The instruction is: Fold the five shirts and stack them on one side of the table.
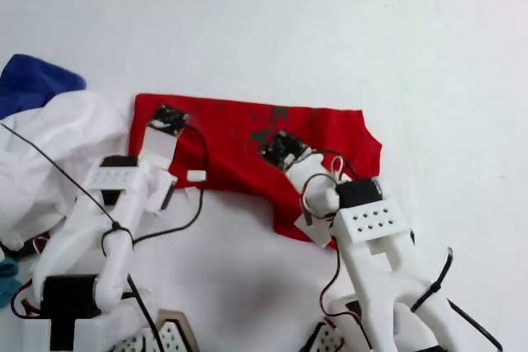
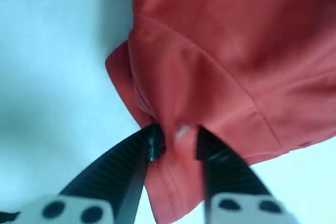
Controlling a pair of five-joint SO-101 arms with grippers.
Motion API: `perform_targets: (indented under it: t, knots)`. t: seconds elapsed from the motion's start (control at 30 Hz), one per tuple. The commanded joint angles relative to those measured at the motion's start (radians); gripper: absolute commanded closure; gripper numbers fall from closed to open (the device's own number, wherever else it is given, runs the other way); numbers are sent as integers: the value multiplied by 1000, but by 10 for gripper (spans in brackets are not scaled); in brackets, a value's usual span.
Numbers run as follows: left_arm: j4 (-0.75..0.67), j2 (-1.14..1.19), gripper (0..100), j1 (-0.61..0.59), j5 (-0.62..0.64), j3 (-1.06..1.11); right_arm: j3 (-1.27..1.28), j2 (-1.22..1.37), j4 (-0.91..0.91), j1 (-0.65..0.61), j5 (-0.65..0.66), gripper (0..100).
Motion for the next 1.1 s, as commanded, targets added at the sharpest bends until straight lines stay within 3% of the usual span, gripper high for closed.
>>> perform_targets:
  t: [0.0,0.17,0.3,0.37,0.53,0.63,0.8,1.07]
  knots:
    - [-9,0,969,-8,2,-19,-55,-44,13,33,3,760]
    - [-9,0,969,-8,2,-19,-207,-177,67,171,-3,817]
    - [-12,0,969,-6,6,-22,-210,-182,-27,259,3,898]
    - [-14,-8,969,-5,8,-27,-210,-130,-96,288,3,980]
    - [38,2,972,26,8,-189,-232,139,-334,311,-5,980]
    - [72,37,973,52,8,-326,-316,358,-389,311,-31,979]
    - [227,310,973,64,9,-631,-578,659,-334,332,-212,979]
    - [559,819,973,103,-2,-1078,-870,975,-214,364,-232,979]
